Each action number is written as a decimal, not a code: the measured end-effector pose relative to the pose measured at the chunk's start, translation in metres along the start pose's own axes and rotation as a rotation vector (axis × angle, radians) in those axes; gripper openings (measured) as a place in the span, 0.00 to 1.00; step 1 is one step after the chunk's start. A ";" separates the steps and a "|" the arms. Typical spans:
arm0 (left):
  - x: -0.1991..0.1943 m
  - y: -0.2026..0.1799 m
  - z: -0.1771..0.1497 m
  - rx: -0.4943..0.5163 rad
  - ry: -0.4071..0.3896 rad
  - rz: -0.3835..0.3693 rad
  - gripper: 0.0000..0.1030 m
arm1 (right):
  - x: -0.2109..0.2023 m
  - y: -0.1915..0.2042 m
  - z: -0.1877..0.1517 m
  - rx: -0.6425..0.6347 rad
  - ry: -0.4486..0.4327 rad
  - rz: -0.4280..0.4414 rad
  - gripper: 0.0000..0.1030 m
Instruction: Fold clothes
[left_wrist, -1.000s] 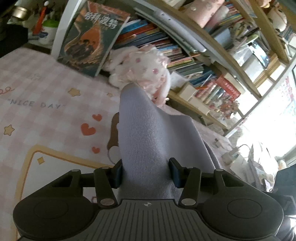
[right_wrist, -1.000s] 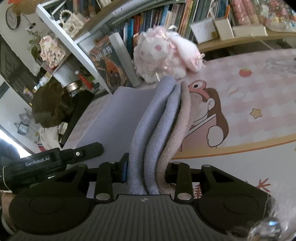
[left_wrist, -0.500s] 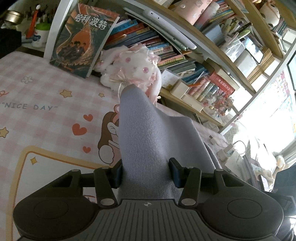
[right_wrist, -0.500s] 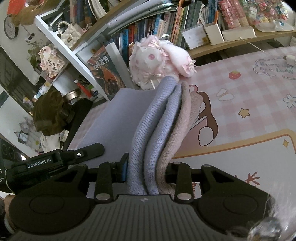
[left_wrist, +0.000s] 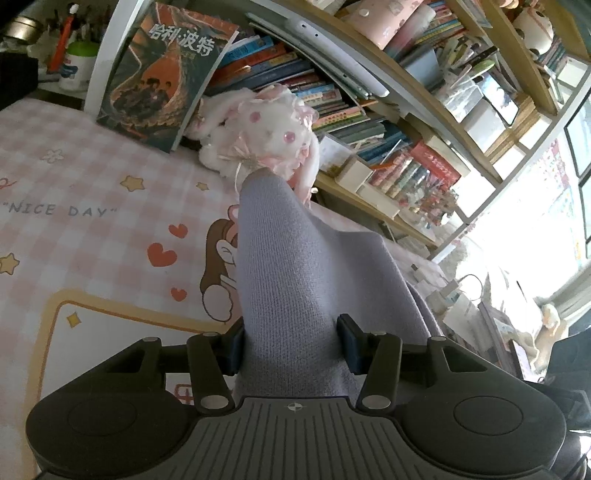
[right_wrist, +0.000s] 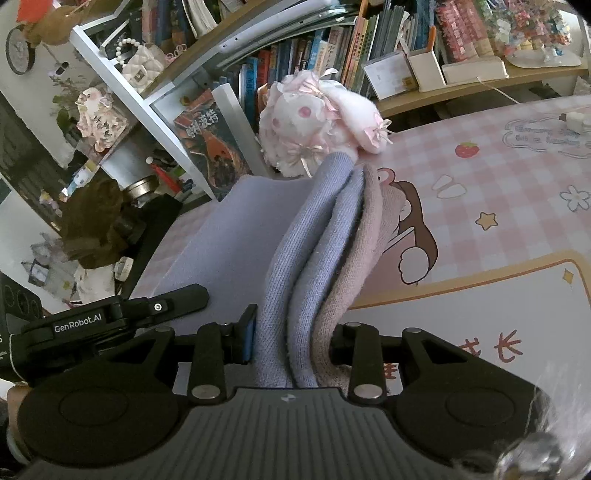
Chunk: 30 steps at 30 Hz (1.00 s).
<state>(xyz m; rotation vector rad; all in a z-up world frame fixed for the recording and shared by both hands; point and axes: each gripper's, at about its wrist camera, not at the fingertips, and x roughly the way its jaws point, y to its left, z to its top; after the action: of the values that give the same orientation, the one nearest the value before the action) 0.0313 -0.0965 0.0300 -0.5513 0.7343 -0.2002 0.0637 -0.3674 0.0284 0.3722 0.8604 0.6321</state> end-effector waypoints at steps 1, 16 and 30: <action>-0.001 0.004 0.001 0.000 0.006 -0.007 0.48 | 0.001 0.004 -0.002 0.004 -0.002 -0.008 0.30; -0.024 0.063 0.024 0.028 0.059 -0.092 0.48 | 0.020 0.069 -0.023 0.042 -0.048 -0.097 0.30; -0.010 0.131 0.079 -0.023 -0.036 -0.077 0.48 | 0.098 0.106 0.023 -0.058 -0.038 -0.058 0.30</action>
<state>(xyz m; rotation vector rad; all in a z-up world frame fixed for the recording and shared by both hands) 0.0763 0.0489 0.0131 -0.6043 0.6815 -0.2527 0.0916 -0.2242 0.0428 0.3047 0.8124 0.5930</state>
